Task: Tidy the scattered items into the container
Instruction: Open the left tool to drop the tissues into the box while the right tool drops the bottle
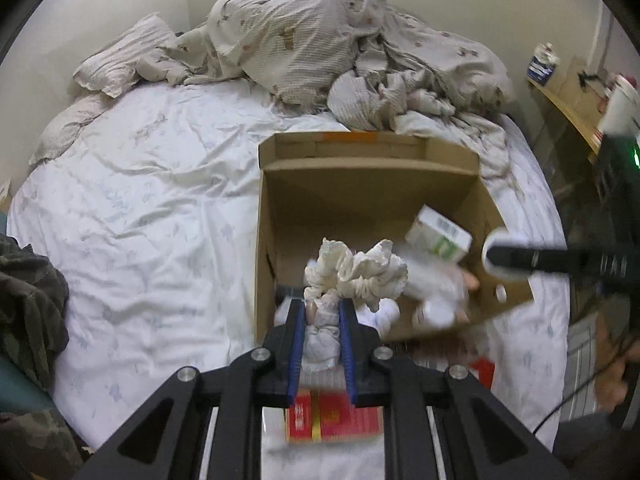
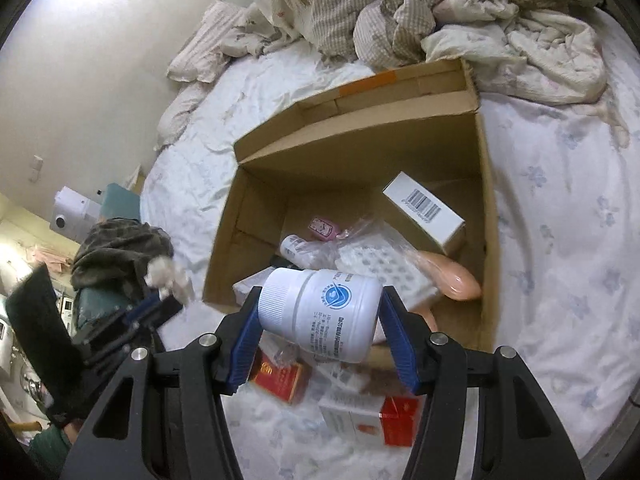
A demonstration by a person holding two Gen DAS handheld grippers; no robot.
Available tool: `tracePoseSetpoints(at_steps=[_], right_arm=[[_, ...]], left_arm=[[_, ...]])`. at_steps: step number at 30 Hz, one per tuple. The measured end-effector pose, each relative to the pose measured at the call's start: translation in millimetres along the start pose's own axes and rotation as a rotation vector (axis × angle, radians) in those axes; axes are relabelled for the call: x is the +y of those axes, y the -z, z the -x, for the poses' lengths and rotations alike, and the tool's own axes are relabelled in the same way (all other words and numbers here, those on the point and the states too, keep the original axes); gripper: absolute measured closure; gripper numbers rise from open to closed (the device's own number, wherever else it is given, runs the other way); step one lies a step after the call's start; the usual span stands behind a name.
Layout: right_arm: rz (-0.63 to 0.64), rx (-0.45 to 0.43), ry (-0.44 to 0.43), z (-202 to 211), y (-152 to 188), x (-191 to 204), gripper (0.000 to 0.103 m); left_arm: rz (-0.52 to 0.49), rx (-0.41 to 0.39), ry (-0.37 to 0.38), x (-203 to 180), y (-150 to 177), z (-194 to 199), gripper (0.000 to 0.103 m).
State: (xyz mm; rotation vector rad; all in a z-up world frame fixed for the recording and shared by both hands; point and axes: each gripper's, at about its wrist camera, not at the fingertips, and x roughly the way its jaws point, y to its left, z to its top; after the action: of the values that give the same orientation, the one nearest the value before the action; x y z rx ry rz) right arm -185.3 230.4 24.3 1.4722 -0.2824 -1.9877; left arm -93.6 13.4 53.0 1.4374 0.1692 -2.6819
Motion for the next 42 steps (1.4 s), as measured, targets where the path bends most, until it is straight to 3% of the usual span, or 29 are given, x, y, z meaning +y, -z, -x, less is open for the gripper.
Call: tracePoseSetpoints(at_steps=[6, 10, 15, 24, 26, 28, 30, 42], right_arm=[[0.009, 0.101, 0.039, -47, -3, 0, 0.042], [0.029, 0.15, 0.06, -65, 0, 2, 0.042], [0.043, 0.184, 0.062, -76, 1, 6, 0.041], [-0.017, 0.203, 0.047, -78, -6, 0, 0.041], [-0.043, 0.208, 0.057, -79, -6, -3, 0.037], [-0.059, 0.207, 0.051, -78, -7, -4, 0.036], [-0.054, 0.201, 0.055, -75, -7, -3, 0.035], [-0.06, 0.116, 0.036, -33, -7, -4, 0.032]], left_arm=[[-0.015, 0.041, -0.073, -1, -25, -50, 0.086], [-0.038, 0.078, -0.079, -6, -31, -75, 0.086], [-0.073, 0.113, -0.107, -15, -35, -101, 0.086], [-0.03, 0.132, -0.104, -10, -37, -115, 0.081], [-0.022, 0.14, -0.104, -9, -36, -113, 0.074], [-0.015, 0.143, -0.104, -7, -35, -109, 0.059], [-0.001, 0.147, -0.097, -5, -34, -101, 0.026], [-0.01, 0.101, -0.085, 7, -3, -33, 0.023]])
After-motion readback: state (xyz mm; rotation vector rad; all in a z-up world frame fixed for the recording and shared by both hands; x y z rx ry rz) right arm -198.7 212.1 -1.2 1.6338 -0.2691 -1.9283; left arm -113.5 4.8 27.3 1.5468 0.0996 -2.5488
